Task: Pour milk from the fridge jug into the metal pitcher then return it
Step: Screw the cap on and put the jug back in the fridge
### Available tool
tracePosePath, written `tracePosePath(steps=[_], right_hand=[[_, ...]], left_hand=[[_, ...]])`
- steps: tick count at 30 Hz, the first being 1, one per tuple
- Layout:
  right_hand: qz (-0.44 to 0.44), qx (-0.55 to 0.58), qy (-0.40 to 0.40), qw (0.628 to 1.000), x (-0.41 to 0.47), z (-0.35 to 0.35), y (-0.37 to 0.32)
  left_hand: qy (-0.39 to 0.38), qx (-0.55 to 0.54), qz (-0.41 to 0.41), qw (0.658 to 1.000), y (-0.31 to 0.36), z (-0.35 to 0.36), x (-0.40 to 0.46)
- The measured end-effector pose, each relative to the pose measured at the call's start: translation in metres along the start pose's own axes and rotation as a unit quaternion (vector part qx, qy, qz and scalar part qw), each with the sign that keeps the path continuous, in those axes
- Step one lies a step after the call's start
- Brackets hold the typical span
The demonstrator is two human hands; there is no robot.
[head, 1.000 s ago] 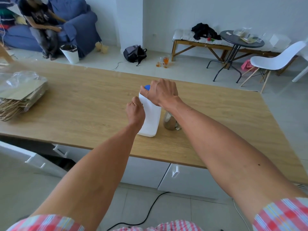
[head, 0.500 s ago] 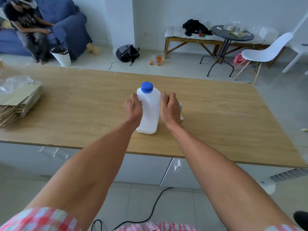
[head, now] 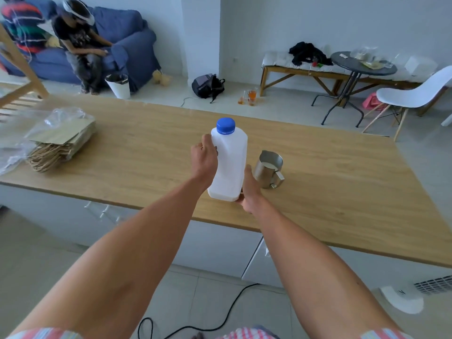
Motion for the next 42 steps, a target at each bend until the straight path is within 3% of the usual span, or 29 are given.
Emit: tracePosePath(steps=[6, 11, 23, 30, 42], right_hand=[[0.003, -0.078, -0.028, 0.997, 0.004, 0.008, -0.006], [-0.002, -0.129, -0.099, 0.987, 0.011, 0.014, -0.006], [0.033, -0.239, -0.296, 0.924, -0.036, 0.129, 0.058], [0.041, -0.305, -0.393, 0.866, -0.118, 0.222, 0.126], [0.097, -0.346, -0.534, 0.766, -0.344, 0.347, 0.298]], left_hand=[[0.062, 0.003, 0.013, 0.998, 0.011, -0.009, -0.013], [0.132, 0.026, 0.013, 0.991, 0.014, -0.021, -0.029], [0.382, -0.007, 0.001, 0.924, 0.017, -0.130, -0.147], [0.503, -0.012, 0.024, 0.864, 0.016, -0.218, -0.272], [0.699, 0.029, 0.004, 0.714, 0.025, -0.320, -0.576]])
Point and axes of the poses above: each hand's wrist, its own x-axis towards the middle knuckle, its own z-axis out of the palm, y = z × x, the point moved 5 cm from there along x, towards the middle knuckle, and after that the axes turned 9 degrees about -y, right-handed, at the moved point
